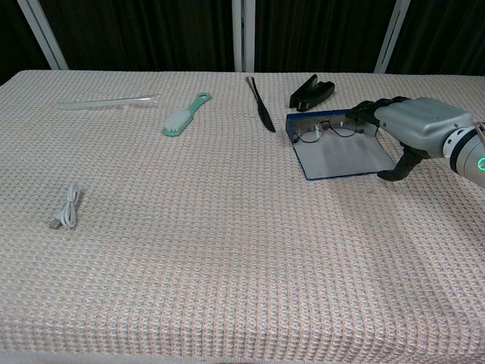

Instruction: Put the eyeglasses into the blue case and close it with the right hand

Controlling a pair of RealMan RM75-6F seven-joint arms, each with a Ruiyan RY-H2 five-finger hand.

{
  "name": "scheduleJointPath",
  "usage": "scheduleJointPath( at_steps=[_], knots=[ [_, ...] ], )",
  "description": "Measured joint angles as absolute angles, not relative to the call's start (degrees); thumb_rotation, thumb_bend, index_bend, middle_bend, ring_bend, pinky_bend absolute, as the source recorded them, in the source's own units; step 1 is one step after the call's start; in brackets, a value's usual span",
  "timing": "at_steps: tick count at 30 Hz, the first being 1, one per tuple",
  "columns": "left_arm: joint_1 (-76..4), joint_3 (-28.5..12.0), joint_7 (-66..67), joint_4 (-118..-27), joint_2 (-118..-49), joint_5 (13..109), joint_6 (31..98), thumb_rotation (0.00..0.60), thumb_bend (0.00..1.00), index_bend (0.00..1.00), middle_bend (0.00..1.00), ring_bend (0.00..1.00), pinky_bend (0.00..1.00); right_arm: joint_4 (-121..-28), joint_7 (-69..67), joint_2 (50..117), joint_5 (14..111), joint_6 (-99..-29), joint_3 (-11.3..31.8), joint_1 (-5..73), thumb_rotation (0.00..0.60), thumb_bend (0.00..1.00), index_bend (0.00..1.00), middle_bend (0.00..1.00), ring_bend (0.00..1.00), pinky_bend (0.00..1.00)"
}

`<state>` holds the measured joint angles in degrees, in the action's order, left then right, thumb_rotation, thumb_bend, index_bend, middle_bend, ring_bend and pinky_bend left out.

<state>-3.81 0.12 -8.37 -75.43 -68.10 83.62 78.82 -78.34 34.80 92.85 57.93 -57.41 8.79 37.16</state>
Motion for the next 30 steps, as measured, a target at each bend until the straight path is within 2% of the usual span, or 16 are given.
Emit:
scheduleJointPath(
  at_steps=[30],
  knots=[
    [-3.8, 0.1, -9.3, -74.3, -68.1, 83.1, 78.3, 0.451, 0.10, 0.05, 0.04, 0.04, 0.19, -71.5, 32.2, 98.4, 58.2, -55.8, 8.9, 39.2, 0.600, 0.18, 0.00, 0.00, 0.00, 0.00]
  ],
)
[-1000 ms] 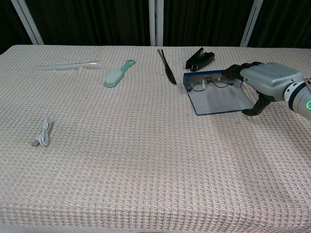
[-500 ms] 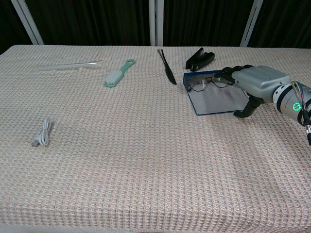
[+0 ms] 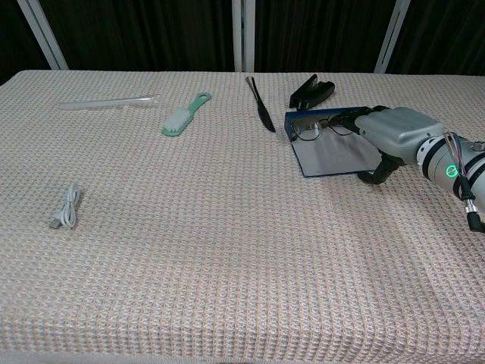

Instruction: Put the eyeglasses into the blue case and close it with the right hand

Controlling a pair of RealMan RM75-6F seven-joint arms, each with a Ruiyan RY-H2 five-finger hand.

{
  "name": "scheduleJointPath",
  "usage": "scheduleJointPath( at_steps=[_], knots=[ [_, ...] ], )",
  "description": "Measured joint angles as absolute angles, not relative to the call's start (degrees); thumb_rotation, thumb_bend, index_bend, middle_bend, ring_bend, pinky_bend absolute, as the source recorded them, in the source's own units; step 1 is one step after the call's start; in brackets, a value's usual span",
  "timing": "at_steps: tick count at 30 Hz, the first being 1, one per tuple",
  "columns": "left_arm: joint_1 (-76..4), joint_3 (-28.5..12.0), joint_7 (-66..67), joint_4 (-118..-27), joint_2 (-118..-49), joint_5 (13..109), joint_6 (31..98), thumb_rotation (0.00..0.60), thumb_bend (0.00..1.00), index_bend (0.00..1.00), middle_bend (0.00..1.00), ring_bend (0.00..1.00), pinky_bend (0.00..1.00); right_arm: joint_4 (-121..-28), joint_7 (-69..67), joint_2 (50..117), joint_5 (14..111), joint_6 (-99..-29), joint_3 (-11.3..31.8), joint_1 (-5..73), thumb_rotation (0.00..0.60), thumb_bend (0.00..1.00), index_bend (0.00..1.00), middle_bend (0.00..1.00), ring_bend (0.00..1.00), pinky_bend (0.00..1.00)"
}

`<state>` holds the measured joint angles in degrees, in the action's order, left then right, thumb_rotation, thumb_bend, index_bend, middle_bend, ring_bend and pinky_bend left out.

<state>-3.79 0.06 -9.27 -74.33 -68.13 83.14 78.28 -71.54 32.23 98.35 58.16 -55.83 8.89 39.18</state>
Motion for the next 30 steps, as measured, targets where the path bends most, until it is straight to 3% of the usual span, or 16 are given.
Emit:
scheduleJointPath(
  at_steps=[7, 15, 30],
  knots=[
    [-3.8, 0.1, -9.6, -73.7, -68.6, 83.2, 78.1, 0.449, 0.10, 0.05, 0.04, 0.04, 0.19, -68.3, 29.8, 100.0, 61.1, -56.5, 8.5, 39.2, 0.600, 0.39, 0.00, 0.00, 0.00, 0.00],
    [-3.8, 0.1, -9.8, -73.2, -68.9, 83.1, 78.0, 0.450, 0.10, 0.05, 0.04, 0.04, 0.19, -63.7, 25.9, 102.3, 63.8, -56.2, 8.5, 39.5, 0.600, 0.61, 0.09, 0.00, 0.00, 0.00],
    [-3.8, 0.2, -9.8, -72.7, -69.3, 82.6, 77.2, 0.457, 0.10, 0.05, 0.04, 0.04, 0.19, -56.5, 20.9, 106.1, 65.2, -54.8, 10.2, 40.2, 0.600, 0.63, 0.33, 0.00, 0.00, 0.00]
  ],
)
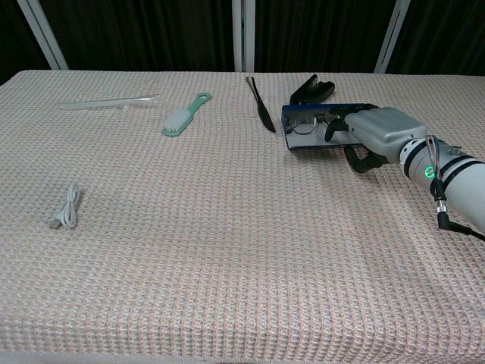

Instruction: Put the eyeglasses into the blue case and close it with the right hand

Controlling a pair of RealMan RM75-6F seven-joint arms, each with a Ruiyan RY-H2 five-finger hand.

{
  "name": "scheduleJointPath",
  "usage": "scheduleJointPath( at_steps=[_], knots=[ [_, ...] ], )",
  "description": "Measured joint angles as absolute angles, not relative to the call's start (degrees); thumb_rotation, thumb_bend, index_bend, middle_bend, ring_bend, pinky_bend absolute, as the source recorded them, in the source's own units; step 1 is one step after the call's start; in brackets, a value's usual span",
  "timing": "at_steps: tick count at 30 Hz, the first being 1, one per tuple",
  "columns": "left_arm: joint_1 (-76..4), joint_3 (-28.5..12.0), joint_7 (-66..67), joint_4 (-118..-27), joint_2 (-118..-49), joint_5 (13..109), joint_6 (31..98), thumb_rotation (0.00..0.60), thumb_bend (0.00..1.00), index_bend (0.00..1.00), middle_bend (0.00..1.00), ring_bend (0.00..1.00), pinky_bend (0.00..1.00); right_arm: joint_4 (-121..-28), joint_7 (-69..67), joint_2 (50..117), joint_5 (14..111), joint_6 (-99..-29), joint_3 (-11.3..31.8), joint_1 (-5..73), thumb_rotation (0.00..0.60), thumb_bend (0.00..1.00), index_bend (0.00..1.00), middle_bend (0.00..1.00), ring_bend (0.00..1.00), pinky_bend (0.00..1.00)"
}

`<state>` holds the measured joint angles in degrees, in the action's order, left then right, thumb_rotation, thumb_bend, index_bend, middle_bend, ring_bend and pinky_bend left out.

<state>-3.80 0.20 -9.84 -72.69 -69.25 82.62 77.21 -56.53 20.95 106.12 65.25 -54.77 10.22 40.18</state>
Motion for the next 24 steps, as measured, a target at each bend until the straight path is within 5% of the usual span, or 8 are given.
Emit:
scheduleJointPath(
  at_steps=[10, 24],
  knots=[
    [-4.2, 0.3, -10.2, -72.3, -69.6, 82.8, 76.4, 0.461, 0.10, 0.05, 0.03, 0.04, 0.19, -53.0, 16.8, 108.2, 69.1, -58.0, 10.1, 39.5, 0.600, 0.60, 0.51, 0.00, 0.00, 0.00],
    [-4.1, 0.5, -10.3, -72.5, -69.5, 82.9, 76.5, 0.461, 0.10, 0.05, 0.03, 0.04, 0.19, -52.7, 13.6, 108.7, 71.9, -61.4, 10.6, 38.2, 0.600, 0.58, 0.88, 0.00, 0.00, 0.00]
  ],
)
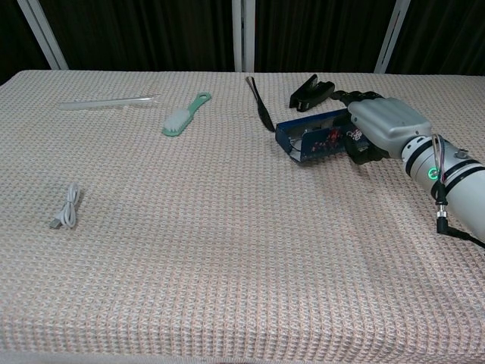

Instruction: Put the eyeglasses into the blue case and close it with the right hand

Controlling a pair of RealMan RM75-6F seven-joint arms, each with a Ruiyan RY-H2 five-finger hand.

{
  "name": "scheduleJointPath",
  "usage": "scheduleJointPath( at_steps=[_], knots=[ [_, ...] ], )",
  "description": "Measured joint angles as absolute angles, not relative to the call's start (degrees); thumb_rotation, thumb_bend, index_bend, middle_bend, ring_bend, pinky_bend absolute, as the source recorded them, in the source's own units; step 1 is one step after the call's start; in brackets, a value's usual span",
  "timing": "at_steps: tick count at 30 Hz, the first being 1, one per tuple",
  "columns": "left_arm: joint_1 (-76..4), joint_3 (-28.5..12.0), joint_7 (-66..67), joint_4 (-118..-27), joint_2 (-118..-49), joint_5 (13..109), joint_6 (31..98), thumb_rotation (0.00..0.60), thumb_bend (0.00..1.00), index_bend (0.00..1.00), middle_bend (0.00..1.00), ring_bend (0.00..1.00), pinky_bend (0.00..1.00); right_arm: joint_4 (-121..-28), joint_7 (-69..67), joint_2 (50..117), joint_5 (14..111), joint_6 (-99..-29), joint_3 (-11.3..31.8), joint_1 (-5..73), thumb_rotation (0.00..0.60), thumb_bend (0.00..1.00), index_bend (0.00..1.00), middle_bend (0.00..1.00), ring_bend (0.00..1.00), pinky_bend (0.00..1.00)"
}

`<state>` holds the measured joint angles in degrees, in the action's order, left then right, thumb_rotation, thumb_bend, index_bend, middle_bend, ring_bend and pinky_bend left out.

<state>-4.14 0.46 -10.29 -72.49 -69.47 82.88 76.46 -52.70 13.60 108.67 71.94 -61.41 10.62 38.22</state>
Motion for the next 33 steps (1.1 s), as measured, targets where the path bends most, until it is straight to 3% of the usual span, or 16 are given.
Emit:
scheduleJointPath(
  at_steps=[20, 33],
  knots=[
    [-4.1, 0.6, -10.4, -72.9, -69.1, 82.8, 76.2, 0.472, 0.10, 0.05, 0.03, 0.04, 0.19, -65.0, 18.5, 102.7, 72.6, -63.7, 10.5, 35.4, 0.600, 0.55, 0.94, 0.00, 0.00, 0.00],
    [-4.0, 0.6, -11.2, -72.0, -69.2, 82.6, 76.0, 0.473, 0.10, 0.05, 0.03, 0.04, 0.19, -58.8, 19.3, 106.9, 74.7, -62.9, 12.1, 39.6, 0.600, 0.55, 0.92, 0.00, 0.00, 0.00]
  ],
)
